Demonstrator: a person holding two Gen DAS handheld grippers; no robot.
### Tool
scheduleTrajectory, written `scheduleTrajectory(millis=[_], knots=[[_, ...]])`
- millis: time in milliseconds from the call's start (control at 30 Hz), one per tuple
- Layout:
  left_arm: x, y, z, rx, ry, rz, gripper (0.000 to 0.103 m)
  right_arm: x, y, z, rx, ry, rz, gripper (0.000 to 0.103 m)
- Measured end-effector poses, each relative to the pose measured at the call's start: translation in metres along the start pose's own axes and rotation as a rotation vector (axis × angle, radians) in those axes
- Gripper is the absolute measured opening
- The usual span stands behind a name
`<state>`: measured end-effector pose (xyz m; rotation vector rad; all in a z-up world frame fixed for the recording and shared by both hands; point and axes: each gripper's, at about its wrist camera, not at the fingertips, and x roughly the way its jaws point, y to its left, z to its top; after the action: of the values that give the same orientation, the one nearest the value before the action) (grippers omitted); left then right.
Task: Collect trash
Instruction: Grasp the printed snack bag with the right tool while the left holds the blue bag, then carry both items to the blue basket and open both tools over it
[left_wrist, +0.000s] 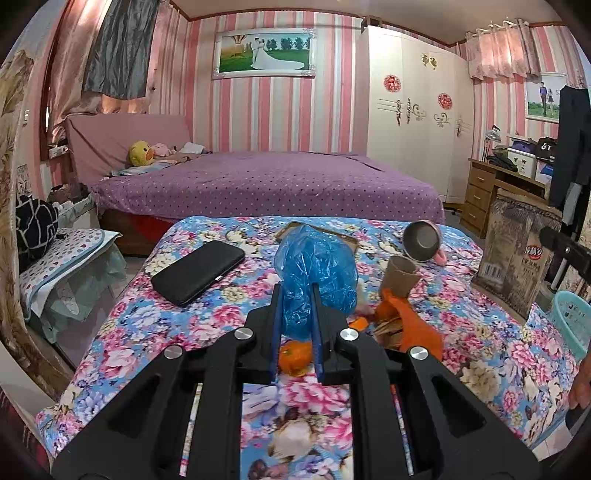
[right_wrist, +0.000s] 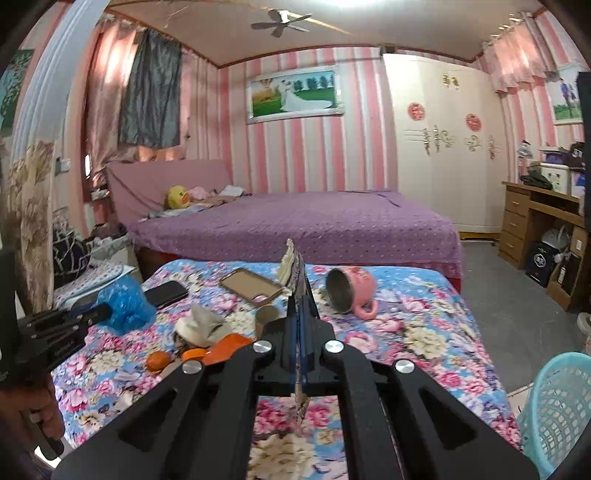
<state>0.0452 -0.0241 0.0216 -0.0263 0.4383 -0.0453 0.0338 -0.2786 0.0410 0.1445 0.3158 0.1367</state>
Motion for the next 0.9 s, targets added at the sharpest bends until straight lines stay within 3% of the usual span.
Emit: scheduleTrajectory(millis=[133,400,767,900], knots=[[-0.006,-0.014,0.007,-0.016,-0.015,-0.023,0.012,-0.007,-0.029,0.006,0.045,-0.012,-0.04,0.001],[-0.017,-0.073,0.029,0.048,-0.04,-0.094,0.012,-0.016,-0.078,0.012,0.085,-0.003,-0.11,0.001],[-0.016,-0.196,0.044,0.106,-0.029,-0.302,0.012,-0.062,-0.155,0.02,0.16,-0.036,-0.24,0.001],[-0.018,-0.243,0.048,0.123,-0.022,-0.388,0.012,-0.091,-0.18,0.029,0.137,-0.062,-0.329,0.001]])
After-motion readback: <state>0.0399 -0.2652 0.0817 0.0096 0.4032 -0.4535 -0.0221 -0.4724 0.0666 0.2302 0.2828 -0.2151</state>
